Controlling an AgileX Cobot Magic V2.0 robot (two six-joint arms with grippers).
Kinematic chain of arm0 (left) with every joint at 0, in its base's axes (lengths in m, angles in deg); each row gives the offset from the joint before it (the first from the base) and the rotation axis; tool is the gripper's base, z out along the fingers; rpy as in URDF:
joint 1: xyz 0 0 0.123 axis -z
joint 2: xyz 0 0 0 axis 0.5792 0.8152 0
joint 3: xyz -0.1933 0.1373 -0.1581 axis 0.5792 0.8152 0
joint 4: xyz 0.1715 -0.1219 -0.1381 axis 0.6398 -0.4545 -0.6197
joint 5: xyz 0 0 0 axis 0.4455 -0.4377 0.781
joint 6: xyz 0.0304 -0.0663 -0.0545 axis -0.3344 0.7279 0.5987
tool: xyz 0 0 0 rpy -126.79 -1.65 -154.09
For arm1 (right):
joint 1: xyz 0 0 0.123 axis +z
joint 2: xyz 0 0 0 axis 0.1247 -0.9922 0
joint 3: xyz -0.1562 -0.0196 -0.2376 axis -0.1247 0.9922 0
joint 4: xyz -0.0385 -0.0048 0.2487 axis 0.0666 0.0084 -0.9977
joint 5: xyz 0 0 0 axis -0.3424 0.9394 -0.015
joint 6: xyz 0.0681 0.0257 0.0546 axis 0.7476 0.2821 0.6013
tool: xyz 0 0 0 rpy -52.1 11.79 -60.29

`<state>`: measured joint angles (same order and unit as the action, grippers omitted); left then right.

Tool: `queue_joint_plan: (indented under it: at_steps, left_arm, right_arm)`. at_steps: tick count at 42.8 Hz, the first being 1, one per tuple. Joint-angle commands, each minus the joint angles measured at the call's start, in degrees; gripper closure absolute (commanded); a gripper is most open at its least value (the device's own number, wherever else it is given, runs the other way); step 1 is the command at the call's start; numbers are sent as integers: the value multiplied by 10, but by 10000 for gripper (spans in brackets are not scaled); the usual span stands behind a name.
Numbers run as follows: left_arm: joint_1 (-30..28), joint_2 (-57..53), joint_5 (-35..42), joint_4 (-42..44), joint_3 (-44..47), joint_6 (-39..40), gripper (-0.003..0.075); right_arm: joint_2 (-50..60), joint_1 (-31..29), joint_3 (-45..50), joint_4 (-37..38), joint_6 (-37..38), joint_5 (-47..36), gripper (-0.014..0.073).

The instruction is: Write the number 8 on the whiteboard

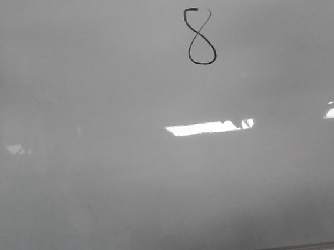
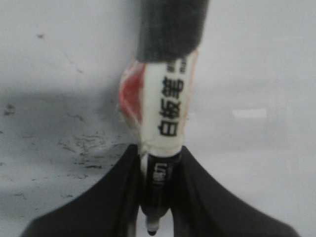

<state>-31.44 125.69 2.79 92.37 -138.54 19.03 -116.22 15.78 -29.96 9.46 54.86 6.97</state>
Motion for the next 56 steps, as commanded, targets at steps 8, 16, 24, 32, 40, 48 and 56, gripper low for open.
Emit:
queue_joint_plan:
  at_steps: [8,16,24,32,40,48,56]
  left_arm:
    - [-1,-15,21,1,-23,1,430]
    - [-1,-19,7,1,-26,1,298]
    - [0,-55,-78,1,-53,0,281]
    - [22,-128,-145,1,-58,-24,281]
    - [101,-217,-196,-9,-58,-34,281]
    - [199,-294,-228,-16,-52,-43,281]
    - [286,-350,-228,-17,-30,-43,281]
  right_arm:
    - [6,-4,-17,-4,1,-25,4]
    - [6,-4,-17,-4,1,-24,4]
    - [9,-4,-17,-4,20,-25,4]
    - [25,-4,-17,-4,71,-35,4]
    - [64,-4,-16,-4,77,-61,4]
    - [114,-4,-16,-4,77,-79,4]
    - [146,-4,-16,-4,77,-79,4]
